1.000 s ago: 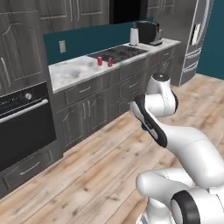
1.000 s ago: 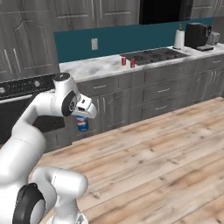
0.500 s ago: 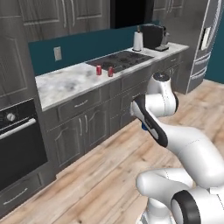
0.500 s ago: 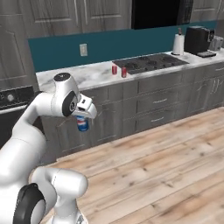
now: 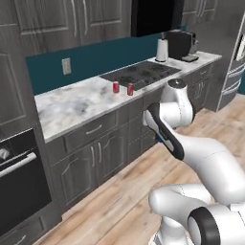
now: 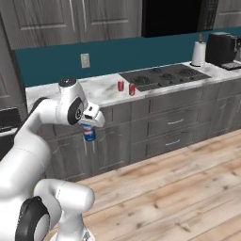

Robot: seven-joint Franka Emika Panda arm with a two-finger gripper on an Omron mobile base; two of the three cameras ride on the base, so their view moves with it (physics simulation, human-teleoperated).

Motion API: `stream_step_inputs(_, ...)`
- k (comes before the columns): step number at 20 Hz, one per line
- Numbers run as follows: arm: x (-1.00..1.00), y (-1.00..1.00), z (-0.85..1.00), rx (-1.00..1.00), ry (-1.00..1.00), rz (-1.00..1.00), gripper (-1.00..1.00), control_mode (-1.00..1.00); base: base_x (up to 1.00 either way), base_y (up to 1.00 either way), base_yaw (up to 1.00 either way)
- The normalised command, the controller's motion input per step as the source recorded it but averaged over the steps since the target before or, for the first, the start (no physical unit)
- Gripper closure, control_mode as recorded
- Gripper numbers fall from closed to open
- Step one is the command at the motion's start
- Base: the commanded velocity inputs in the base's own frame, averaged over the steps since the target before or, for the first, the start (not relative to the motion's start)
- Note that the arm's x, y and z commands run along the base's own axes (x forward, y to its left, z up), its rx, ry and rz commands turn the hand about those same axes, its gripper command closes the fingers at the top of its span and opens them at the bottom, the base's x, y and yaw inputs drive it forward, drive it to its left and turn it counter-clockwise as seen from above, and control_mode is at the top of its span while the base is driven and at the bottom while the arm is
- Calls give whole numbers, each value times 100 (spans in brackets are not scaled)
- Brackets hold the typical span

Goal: Four empty soda cans are scattered around the kitchen. Gather all the cans and cluster them next to the stove for recycling.

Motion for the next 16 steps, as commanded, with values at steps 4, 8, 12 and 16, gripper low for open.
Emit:
stream_step_inputs(4, 0, 0, 0, 0, 0, 0, 100, 100, 82, 3, 16)
stream_step_inputs(8, 0, 0, 0, 0, 0, 0, 100, 100, 66, 0, 17)
stream_step_inputs(12, 0, 0, 0, 0, 0, 0, 100, 100, 67, -9, 13)
stream_step_inputs(16, 0, 0, 0, 0, 0, 0, 100, 100, 68, -25, 10)
